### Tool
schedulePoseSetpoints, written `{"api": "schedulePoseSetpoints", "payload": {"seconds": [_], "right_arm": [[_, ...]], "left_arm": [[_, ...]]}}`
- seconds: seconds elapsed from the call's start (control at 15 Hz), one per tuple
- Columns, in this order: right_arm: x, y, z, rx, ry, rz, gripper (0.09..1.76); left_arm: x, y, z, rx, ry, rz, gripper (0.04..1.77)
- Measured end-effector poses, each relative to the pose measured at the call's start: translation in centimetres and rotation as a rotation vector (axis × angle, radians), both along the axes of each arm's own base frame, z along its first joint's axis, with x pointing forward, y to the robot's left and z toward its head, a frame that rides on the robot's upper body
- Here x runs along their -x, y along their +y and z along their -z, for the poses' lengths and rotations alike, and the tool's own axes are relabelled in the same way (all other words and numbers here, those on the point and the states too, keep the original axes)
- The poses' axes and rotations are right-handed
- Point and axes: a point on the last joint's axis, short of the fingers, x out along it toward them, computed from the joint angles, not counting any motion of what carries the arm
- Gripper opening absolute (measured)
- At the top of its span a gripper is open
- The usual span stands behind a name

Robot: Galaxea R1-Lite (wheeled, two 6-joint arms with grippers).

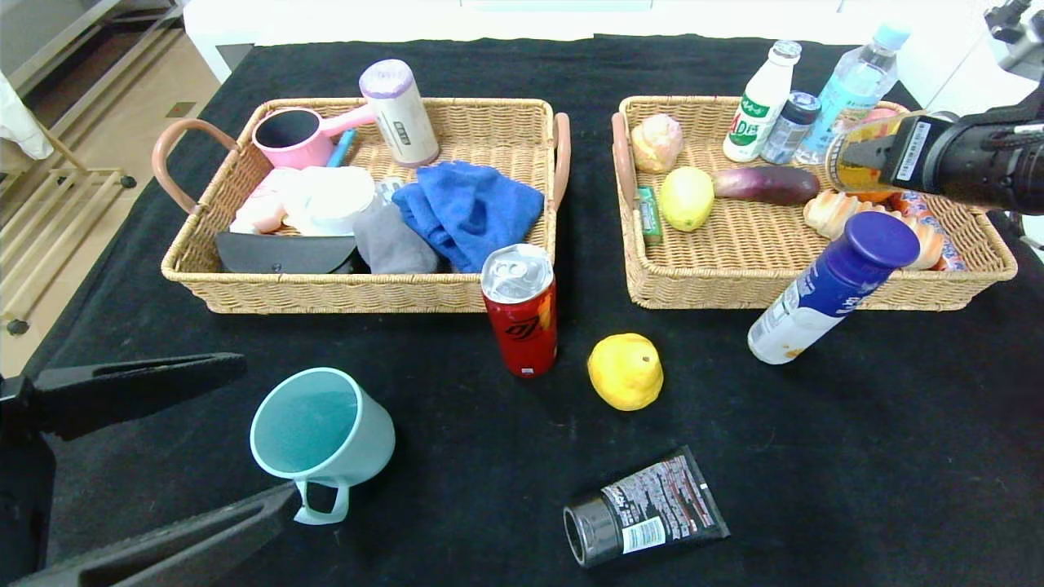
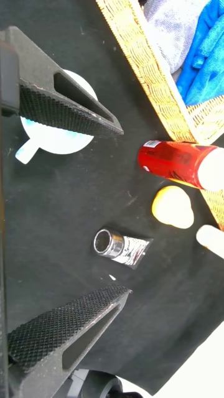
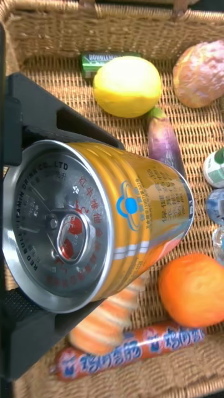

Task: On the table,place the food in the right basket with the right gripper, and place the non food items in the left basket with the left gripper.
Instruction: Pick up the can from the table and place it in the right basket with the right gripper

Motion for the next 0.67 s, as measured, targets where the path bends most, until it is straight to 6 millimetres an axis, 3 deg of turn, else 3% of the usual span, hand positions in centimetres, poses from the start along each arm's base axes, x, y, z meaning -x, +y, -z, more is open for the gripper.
{"api": "schedulePoseSetpoints", "payload": {"seconds": [0.67], "right_arm": [[-3.5, -0.7, 0.8, -0.006, -0.045, -0.005, 1.19]], "left_arm": [[0.1, 0.1, -0.1, 0.002, -0.006, 0.001, 1.72]]}}
